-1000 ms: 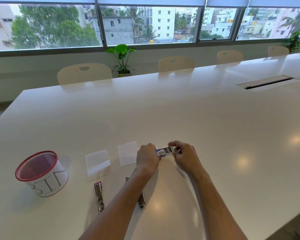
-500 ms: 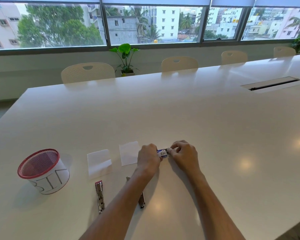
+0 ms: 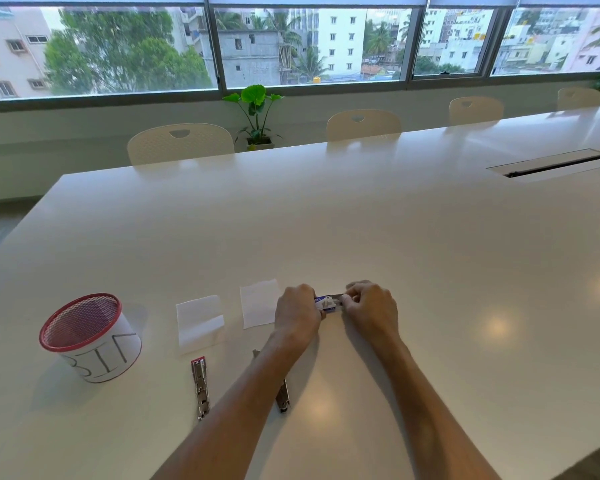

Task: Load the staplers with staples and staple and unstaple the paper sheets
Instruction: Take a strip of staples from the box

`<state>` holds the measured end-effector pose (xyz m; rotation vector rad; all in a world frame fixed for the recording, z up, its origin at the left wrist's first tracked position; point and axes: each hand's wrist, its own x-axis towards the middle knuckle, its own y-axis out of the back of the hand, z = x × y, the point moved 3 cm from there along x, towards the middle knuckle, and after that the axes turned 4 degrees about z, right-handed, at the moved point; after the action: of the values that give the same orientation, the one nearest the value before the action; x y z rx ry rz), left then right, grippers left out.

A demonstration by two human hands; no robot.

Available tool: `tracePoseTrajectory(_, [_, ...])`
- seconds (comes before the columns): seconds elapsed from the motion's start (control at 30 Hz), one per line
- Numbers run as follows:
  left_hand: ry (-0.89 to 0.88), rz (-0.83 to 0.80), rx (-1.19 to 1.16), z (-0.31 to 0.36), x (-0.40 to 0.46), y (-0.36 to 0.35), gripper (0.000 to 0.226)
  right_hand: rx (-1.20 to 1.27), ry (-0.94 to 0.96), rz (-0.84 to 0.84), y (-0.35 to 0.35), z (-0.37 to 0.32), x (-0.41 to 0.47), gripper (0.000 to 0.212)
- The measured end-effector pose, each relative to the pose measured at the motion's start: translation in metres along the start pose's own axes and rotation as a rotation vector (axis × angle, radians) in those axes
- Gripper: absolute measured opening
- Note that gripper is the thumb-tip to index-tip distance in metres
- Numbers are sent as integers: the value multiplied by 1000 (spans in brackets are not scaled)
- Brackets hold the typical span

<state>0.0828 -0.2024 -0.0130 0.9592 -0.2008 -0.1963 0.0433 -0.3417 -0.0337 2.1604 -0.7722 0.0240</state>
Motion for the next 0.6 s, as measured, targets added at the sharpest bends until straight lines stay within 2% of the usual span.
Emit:
tracePoseTrajectory(0.23, [3,2,7,1,0,0,24,262,-107,-34,8,7,8,8])
tracePoseTrajectory(0.6, [0,11,-2,0,-1,1,24,519,-197,-1,23,12,9,13])
